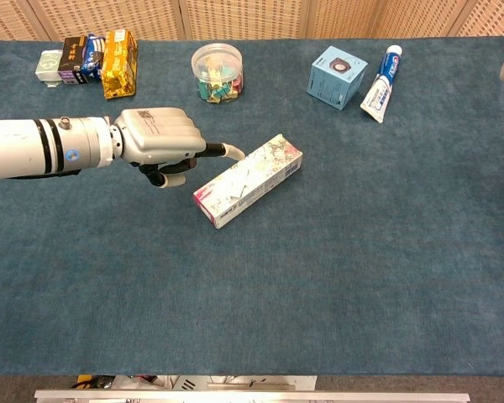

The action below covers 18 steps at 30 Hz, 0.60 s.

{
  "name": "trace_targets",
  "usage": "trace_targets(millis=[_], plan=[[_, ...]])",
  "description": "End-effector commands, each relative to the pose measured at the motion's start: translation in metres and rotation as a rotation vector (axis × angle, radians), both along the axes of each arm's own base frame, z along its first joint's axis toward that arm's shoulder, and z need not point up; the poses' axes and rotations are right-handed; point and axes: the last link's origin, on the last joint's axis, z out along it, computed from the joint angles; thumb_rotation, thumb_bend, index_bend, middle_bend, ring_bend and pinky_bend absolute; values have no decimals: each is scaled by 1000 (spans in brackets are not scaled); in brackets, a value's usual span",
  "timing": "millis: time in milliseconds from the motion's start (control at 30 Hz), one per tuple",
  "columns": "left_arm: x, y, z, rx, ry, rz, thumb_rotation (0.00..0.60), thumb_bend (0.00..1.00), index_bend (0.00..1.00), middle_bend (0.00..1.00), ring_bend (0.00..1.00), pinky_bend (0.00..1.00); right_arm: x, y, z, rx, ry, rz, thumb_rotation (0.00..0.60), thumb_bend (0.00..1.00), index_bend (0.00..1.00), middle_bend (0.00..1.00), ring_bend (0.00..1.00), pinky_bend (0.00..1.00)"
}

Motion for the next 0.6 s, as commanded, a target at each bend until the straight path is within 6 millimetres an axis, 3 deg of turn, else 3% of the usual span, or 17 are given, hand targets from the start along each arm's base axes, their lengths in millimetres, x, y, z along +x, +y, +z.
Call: trace_targets(millis=[33, 600], plan=[[2, -1, -5, -5, 18, -8, 600, 555, 57, 866, 981, 1000, -1, 0, 1, -7, -2, -3, 600, 353, 530, 710, 817, 827], [8, -1, -18, -6, 62, -19, 600, 555, 57, 865, 981, 1000, -7, 3, 8, -27, -8, -17, 600, 353, 530, 713, 821, 827]])
